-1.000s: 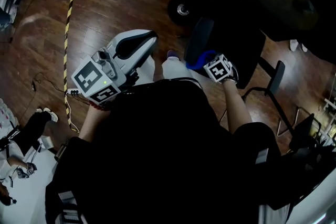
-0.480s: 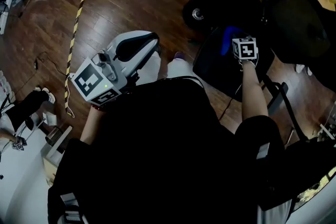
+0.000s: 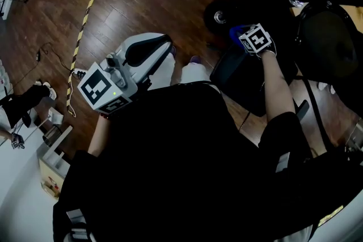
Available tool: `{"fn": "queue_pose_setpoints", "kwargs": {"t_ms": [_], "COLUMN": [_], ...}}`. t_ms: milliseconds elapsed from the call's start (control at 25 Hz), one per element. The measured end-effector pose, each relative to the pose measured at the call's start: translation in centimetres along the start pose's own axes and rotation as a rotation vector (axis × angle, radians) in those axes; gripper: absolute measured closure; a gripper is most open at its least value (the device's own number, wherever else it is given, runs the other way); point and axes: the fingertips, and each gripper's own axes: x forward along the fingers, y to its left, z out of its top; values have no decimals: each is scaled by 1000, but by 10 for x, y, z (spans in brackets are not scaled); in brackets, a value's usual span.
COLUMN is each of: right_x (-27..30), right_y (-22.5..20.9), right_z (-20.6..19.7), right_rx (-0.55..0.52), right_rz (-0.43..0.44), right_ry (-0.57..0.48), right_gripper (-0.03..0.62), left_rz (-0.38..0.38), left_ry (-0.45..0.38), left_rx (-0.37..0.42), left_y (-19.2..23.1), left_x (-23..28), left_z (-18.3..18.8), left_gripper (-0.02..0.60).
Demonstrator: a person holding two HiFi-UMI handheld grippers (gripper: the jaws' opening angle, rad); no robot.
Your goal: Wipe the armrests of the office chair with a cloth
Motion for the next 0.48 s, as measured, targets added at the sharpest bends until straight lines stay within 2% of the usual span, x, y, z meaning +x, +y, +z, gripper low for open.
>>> {"fn": "queue_pose_setpoints", "kwargs": {"t_ms": [120, 280, 400, 480], "right_x": [10, 7, 3, -1], "right_y": [40, 94, 161, 207], "right_z": [-2, -3, -12, -25], "right_rx": [-148, -314, -383, -366], "right_rz": [7, 19, 131, 241], "right_ry": [70, 2, -57, -82], "right_gripper": [556, 556, 556, 556], "left_rz": [-4, -12, -19, -42], "left_ry": [-6, 2, 13, 26], "left_rx": [-3, -10, -20, -17], "left_y": [0, 2, 0, -4], "left_x": [0, 0, 0, 3], "left_z": [3, -3, -5, -5], "left_gripper": [555, 555, 555, 555]}}
